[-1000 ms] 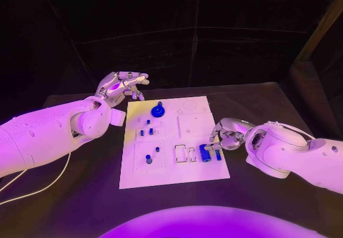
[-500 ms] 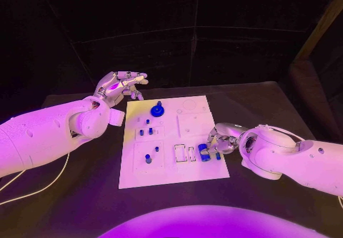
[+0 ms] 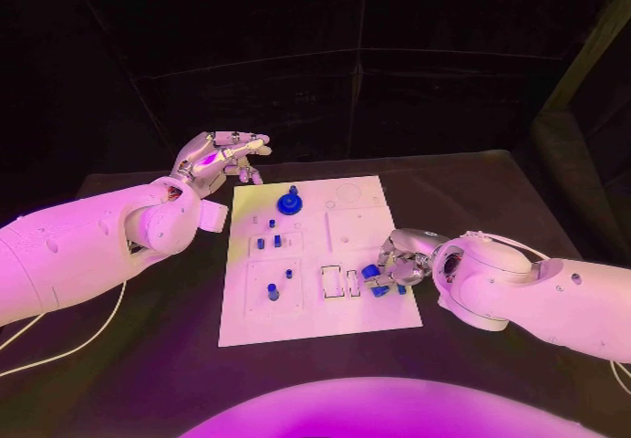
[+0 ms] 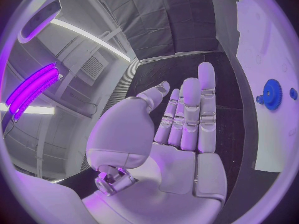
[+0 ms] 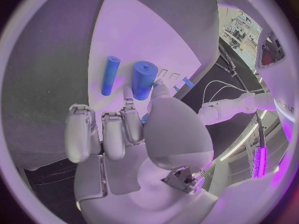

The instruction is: Assemble the parts on the task board

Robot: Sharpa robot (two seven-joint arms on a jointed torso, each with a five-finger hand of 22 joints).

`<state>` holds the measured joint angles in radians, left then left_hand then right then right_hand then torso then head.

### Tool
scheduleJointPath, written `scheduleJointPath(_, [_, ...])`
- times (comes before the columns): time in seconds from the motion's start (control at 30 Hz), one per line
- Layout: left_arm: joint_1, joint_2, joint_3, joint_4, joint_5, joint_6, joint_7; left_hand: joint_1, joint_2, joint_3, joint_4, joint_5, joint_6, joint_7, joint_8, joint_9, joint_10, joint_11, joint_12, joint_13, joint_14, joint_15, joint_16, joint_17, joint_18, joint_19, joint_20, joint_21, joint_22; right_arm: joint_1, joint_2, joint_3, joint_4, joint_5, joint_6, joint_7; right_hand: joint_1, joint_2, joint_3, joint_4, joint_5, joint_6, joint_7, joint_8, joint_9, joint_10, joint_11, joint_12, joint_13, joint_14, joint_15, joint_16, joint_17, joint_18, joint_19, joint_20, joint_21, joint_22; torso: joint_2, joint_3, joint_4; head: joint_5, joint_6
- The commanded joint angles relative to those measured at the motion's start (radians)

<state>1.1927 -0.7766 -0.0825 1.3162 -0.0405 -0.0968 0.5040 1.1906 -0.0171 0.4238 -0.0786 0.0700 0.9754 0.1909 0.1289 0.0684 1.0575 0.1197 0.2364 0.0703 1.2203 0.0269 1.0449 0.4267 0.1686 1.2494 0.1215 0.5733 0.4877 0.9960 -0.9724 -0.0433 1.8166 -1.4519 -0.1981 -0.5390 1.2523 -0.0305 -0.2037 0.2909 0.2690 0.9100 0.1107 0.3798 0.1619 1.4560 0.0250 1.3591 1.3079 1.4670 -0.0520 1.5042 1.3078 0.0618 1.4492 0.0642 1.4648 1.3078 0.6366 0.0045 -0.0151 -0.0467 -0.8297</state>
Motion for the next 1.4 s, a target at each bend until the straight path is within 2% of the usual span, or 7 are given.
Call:
scheduleJointPath(0.03, [0.001,-0.002,0.001,0.004,0.004,0.01,0.003,0.001,-0.001,-0.007,-0.002,0.004,-0.007,0.003,0.005,0.001,-0.005,-0.001,0.004,0.002,-0.005,0.001,0.002,-0.001,0.013,-0.006,0.003,-0.005,-0.001,-0.011,0.004,-0.009,-0.005,-0.007,0.039,-0.033,0.009,0.02,0.001,-0.005,0.006,-0.006,-0.001,-0.001,-0.001,-0.002,0.002,-0.003,0.033,0.079,0.008,0.004,0.13,-0.01,0.008,0.001,0.007,0.011,0.001,0.0004,0.001,0.0,-0.001])
scheduleJointPath(0.3, [0.001,-0.008,0.001,0.007,0.004,0.009,0.004,0.001,-0.001,-0.007,-0.002,0.004,-0.007,0.003,0.005,0.001,-0.005,-0.001,0.004,0.002,-0.005,0.001,0.002,-0.001,0.013,-0.006,0.003,-0.005,-0.001,-0.012,-0.007,-0.008,0.013,-0.002,-0.092,-0.016,0.042,0.059,0.008,-0.012,0.056,0.018,-0.009,0.021,0.005,0.0,-0.005,-0.004,0.04,0.079,0.003,0.005,0.132,-0.01,0.008,-0.003,0.007,0.012,0.0,0.0017,-0.0024,0.005,-0.001])
scheduleJointPath(0.43, [0.001,-0.008,0.001,0.008,0.004,0.009,0.004,0.0,-0.001,-0.007,-0.002,0.004,-0.007,0.003,0.005,0.001,-0.006,-0.001,0.004,0.002,-0.005,0.001,0.002,-0.001,0.013,-0.006,0.003,-0.005,-0.001,-0.012,-0.021,-0.008,0.034,0.004,-0.168,0.002,0.069,0.081,0.018,-0.02,0.115,0.025,-0.012,0.023,0.003,0.007,-0.008,0.003,0.051,0.08,0.0,0.008,0.139,-0.012,0.013,-0.006,0.011,0.023,0.0,0.001,-0.0008,0.004,-0.002])
scheduleJointPath(0.57, [0.001,-0.009,0.001,0.009,0.004,0.01,0.003,0.0,-0.001,-0.008,-0.001,0.004,-0.007,0.003,0.006,0.001,-0.006,-0.001,0.005,0.002,-0.005,0.001,0.002,-0.001,0.013,-0.006,0.003,-0.005,-0.001,-0.012,-0.034,-0.008,0.062,0.034,-0.241,0.019,0.083,0.086,0.018,-0.024,0.156,0.034,-0.014,0.022,0.001,0.009,-0.01,0.0,0.052,0.08,-0.002,0.008,0.139,-0.013,0.015,-0.007,0.012,0.025,-0.002,-0.0013,0.0038,0.002,-0.001])
scheduleJointPath(0.7, [0.001,-0.01,0.001,0.01,0.004,0.009,0.003,0.0,-0.001,-0.008,-0.001,0.004,-0.007,0.003,0.006,0.001,-0.006,-0.001,0.005,0.002,-0.005,0.001,0.002,-0.001,0.013,-0.006,0.003,-0.005,-0.001,-0.012,-0.03,-0.007,0.084,0.08,-0.279,0.026,0.09,0.087,0.017,-0.025,0.185,0.043,-0.017,0.023,0.0,0.006,-0.013,-0.007,0.048,0.079,-0.004,0.006,0.135,-0.013,0.015,-0.009,0.012,0.026,0.0,0.0004,0.0019,0.01,0.0])
scheduleJointPath(0.9, [0.002,-0.01,0.001,0.012,0.004,0.011,0.001,0.0,-0.001,-0.008,-0.002,0.004,-0.007,0.003,0.006,0.001,-0.006,-0.001,0.005,0.002,-0.005,0.001,0.002,-0.001,0.013,-0.006,0.003,-0.005,-0.002,-0.011,0.004,-0.007,0.087,0.129,-0.274,0.025,0.086,0.084,0.011,-0.021,0.183,0.047,-0.017,0.022,0.0,0.004,-0.013,-0.013,0.044,0.078,-0.004,0.005,0.132,-0.013,0.015,-0.009,0.012,0.025,0.001,0.0007,-0.0009,0.017,-0.001])
scheduleJointPath(1.4, [0.002,-0.008,0.001,0.015,0.004,0.012,-0.003,0.0,-0.001,-0.008,-0.002,0.004,-0.007,0.003,0.006,0.001,-0.006,-0.001,0.005,0.002,-0.005,0.001,0.002,-0.001,0.013,-0.006,0.003,-0.005,-0.002,-0.011,0.098,-0.007,0.046,0.152,-0.164,-0.056,0.044,0.098,-0.019,-0.002,0.152,0.095,-0.033,0.036,0.01,-0.002,-0.025,-0.044,0.027,0.076,-0.014,-0.002,0.12,-0.012,0.013,-0.017,0.009,0.02,0.001,0.0003,-0.0012,0.028,-0.007])
